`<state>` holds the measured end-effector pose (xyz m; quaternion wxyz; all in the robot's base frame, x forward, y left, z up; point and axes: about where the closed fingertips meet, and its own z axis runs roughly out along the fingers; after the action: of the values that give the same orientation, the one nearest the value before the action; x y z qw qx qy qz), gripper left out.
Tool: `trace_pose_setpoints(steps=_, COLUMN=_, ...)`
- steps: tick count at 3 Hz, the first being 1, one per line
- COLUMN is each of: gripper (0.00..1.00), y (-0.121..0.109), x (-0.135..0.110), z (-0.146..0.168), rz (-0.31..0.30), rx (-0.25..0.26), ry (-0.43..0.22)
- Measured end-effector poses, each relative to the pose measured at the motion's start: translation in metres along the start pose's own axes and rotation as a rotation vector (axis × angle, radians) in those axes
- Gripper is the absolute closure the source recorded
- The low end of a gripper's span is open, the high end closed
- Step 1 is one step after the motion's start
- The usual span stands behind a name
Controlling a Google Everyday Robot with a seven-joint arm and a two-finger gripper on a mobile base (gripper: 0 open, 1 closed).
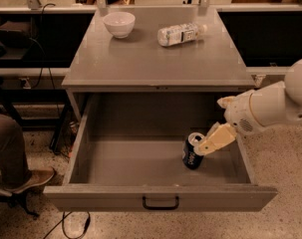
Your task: Pick pepsi can from top drawer and place on counter
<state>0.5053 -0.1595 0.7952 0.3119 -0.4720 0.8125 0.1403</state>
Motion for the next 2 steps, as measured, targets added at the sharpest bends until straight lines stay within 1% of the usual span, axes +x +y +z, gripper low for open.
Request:
trace_pose_setpoints(steps=1, gripper=0.00, y=-0.010, x=0.017, z=0.029, rz=-0.011, rx=0.030, ry=-0.050)
trace_pose_setpoints(steps=2, gripper=0.00, y=-0.014, x=0.029, z=0.047, rz=-0.011, rx=0.041, ry=-0.064)
